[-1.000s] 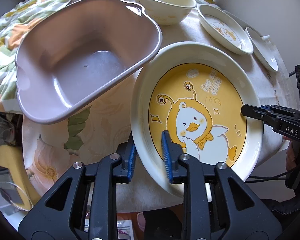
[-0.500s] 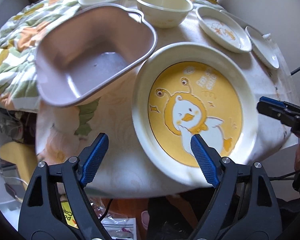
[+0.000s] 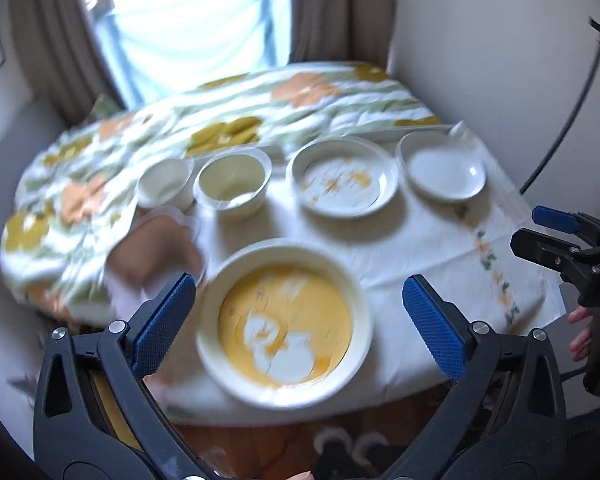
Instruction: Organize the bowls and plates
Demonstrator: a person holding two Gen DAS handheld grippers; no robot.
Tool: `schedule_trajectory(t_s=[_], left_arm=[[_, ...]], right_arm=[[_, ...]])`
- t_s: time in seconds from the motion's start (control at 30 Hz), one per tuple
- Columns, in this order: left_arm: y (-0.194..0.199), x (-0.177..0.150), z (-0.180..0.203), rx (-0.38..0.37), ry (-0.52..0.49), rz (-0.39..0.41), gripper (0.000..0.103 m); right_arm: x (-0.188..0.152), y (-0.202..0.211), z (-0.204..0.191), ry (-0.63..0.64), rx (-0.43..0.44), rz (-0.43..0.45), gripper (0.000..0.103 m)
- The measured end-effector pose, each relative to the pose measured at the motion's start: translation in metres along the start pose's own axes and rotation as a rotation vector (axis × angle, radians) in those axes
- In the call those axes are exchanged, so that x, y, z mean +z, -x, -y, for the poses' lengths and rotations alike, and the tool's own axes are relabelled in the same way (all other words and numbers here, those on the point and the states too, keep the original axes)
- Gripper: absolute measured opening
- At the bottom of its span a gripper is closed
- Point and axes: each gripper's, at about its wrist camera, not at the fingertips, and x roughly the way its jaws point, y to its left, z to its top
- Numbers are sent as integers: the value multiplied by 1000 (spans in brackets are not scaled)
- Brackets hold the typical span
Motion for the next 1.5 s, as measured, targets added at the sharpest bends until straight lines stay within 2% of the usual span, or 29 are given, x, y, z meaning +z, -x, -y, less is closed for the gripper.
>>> schedule_trajectory(t_s=[0.1,0.2,0.33,0.43,0.53,0.6,0.67,0.8,0.87,0.9,1.03,1.13,1.27,1.37,1.5], left_arm=[[-13,31,25,-87,-63,10,103],[-35,67,40,-191,-94,-15,103],[-71,120,64,-324,-140,-58,103],[-110,154,83,-394,-190,-99,103],[-159,178,103,-427,-251,-170,102],[-192,190,116,-455,-293,-222,96],[-222,197,126,-475,-326,-270,79],[-280,201,141,-522,-375,-376,64],[-305,202,147,-547,-389,-418,52],[-316,203,149,-555,-393,-434,51],[-347,202,155,-591,-409,-481,40],[-359,202,156,-606,-422,-490,38],[-370,202,158,-608,-428,-505,25],[-374,199,160,-592,-454,-507,17],[-375,197,161,-585,-475,-495,16]], right_arm=[[14,16,20,-23,-46,35,103],[28,19,45,-72,-77,-30,103],[44,25,72,-150,-176,15,103],[54,15,97,-238,-171,15,103],[56,-3,119,-340,-182,4,103],[55,-15,130,-386,-198,4,103],[54,-29,141,-434,-226,3,102],[48,-54,162,-552,-231,-7,83],[46,-69,170,-587,-245,-23,74],[46,-75,173,-602,-253,-30,69],[41,-96,186,-682,-259,-39,60],[40,-104,192,-715,-278,-35,55],[37,-109,198,-764,-301,-32,46],[37,-113,202,-782,-327,-36,31],[34,-116,205,-794,-380,-52,13]])
